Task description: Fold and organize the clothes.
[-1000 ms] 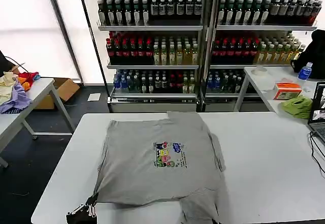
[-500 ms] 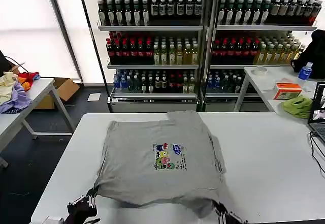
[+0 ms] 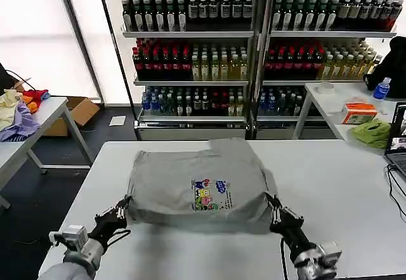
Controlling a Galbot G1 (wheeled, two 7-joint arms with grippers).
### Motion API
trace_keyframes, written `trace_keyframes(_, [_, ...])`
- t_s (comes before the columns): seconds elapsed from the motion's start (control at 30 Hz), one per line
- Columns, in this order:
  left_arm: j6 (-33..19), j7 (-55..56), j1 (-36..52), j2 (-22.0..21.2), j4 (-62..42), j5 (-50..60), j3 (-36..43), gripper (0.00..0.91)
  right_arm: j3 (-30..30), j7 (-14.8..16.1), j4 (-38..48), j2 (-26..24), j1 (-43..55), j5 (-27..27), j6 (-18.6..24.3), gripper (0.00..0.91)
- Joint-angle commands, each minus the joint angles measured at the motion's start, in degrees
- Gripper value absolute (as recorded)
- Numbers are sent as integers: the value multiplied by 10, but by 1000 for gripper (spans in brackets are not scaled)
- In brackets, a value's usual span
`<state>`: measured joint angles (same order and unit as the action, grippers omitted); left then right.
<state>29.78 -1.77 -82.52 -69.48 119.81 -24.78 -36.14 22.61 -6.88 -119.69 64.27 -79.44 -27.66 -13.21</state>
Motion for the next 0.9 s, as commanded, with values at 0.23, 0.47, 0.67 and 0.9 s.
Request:
trace_keyframes(0.23, [-2, -16, 141, 14, -194, 31, 34, 907, -86, 14, 181, 19, 193, 7, -39, 907])
trace_keyframes(0.47, [7, -2, 109, 14, -156, 36, 9, 907, -60, 6, 137, 8, 158, 5, -60, 907])
trace_keyframes(0.67, [5, 8, 36, 18, -89, 37, -12, 907, -25, 1, 52, 0, 71, 13, -80, 907])
trace_keyframes(0.9, [-10, 6, -27, 2, -50, 55, 4, 907, -11, -46, 17, 16, -26, 77, -134, 907])
